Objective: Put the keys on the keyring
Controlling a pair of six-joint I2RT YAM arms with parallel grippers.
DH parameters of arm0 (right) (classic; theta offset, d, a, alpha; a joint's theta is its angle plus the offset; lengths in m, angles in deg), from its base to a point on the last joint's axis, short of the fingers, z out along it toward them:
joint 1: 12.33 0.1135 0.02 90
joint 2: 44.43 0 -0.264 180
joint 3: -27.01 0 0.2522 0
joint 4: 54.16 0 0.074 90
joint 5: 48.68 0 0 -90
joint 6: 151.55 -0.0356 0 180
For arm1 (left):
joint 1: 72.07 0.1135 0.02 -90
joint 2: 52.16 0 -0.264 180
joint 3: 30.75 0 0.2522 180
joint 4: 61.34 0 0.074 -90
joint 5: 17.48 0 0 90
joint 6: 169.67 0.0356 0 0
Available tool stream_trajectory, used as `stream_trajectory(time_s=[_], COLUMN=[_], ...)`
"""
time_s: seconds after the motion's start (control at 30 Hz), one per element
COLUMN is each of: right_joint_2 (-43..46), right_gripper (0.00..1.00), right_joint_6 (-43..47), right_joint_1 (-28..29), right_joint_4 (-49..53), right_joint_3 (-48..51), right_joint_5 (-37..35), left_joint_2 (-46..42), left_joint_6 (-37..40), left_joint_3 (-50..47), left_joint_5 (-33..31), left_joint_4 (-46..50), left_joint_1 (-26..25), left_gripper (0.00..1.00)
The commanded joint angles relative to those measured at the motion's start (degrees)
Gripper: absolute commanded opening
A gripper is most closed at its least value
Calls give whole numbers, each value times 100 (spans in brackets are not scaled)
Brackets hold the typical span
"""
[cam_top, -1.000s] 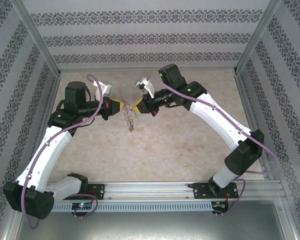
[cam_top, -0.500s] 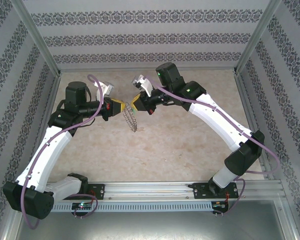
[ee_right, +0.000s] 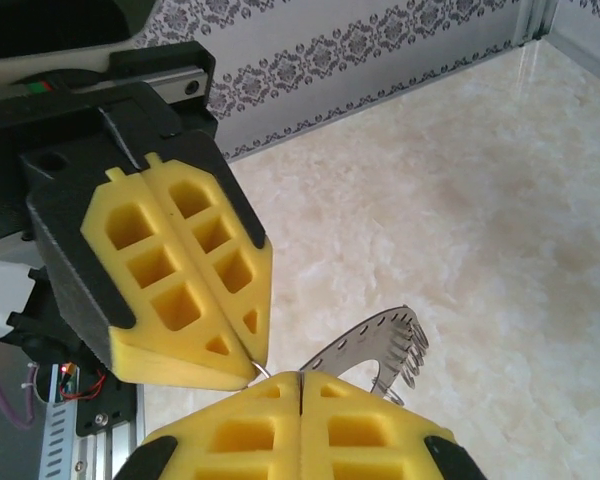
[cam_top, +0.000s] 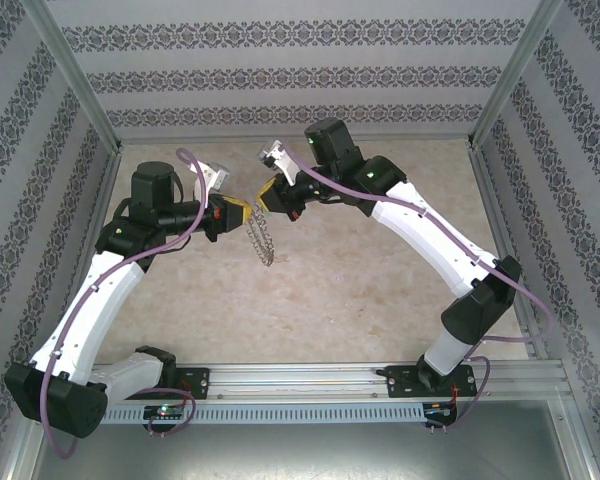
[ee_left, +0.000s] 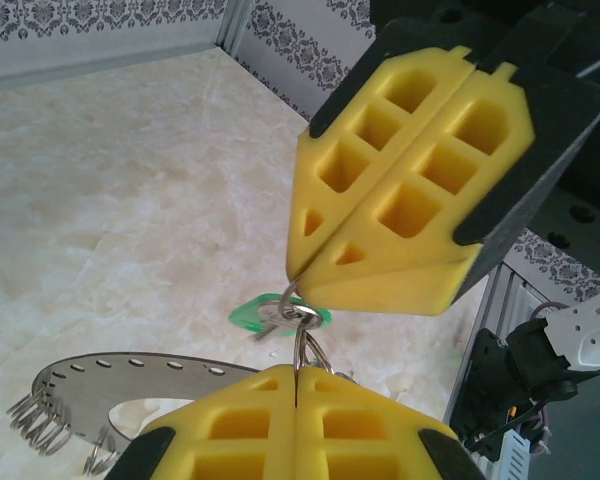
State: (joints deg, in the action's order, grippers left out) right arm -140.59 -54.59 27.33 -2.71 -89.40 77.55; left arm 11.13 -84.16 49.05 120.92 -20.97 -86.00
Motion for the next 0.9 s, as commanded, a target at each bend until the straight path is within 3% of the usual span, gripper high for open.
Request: stream_trajectory(time_s=[0.0,0.4,0.6,0.87], right_joint_2=[-99,103,584,930], right_gripper=[0,0,0,0], right_joint_6=[126,261,464,495], right_joint_1=[81,57,-36,-202], right_joint_4=[226,308,382,494], right_joint_3=[-275,-218,6,-118], right_joint_5=[-50,175,-425,-424], left_joint_2=[4,142,347,627], left_joint_6=[126,244,490,778], left_joint_3=[226,403,759,1356], left_joint_5=[139,90,64,20], left_joint_4=[-60,26,247,600], left_joint_1=[-67,-129,-291,-549], left_gripper=[0,0,0,0])
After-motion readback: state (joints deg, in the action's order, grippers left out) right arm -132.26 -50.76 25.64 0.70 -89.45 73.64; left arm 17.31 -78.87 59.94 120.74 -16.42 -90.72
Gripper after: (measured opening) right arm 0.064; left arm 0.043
